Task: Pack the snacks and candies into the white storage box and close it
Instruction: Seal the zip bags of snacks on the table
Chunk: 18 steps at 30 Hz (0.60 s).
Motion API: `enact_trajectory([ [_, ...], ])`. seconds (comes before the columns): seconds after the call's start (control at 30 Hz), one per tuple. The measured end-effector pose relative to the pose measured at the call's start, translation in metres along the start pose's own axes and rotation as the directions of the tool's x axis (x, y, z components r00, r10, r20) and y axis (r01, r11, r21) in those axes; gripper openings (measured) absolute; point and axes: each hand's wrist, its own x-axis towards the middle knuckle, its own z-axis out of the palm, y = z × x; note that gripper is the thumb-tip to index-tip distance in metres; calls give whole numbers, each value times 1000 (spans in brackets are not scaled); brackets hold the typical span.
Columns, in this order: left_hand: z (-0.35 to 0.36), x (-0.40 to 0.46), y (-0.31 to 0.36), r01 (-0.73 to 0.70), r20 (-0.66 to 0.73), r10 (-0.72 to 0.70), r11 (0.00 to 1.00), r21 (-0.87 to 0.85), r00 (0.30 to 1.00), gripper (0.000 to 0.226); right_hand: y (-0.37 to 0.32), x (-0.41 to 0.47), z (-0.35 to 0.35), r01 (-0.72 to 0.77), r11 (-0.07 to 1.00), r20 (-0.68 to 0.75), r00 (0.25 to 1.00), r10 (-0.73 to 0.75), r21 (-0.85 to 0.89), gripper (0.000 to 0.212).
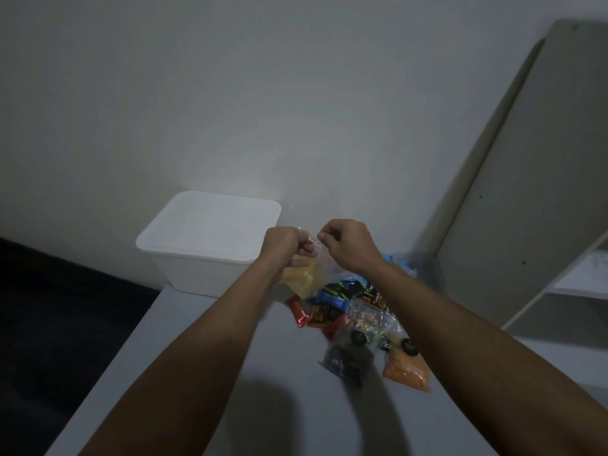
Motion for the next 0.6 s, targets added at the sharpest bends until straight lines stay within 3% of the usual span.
enact_trajectory([
  [0.27, 2, -2, -3, -33, 36, 30, 996, 81, 999, 18, 3, 3, 5, -73, 997, 50, 996, 73, -12, 15],
  [0.47, -7, 11, -1, -42, -101, 37, 998, -50, 994, 16, 20, -2, -1, -86, 995, 158, 983, 91, -41, 11],
  [0.6, -6, 15, -6, -38, -178, 26, 997, -62, 984, 13, 17, -3, -1, -59, 998, 104, 993, 62, -29, 12],
])
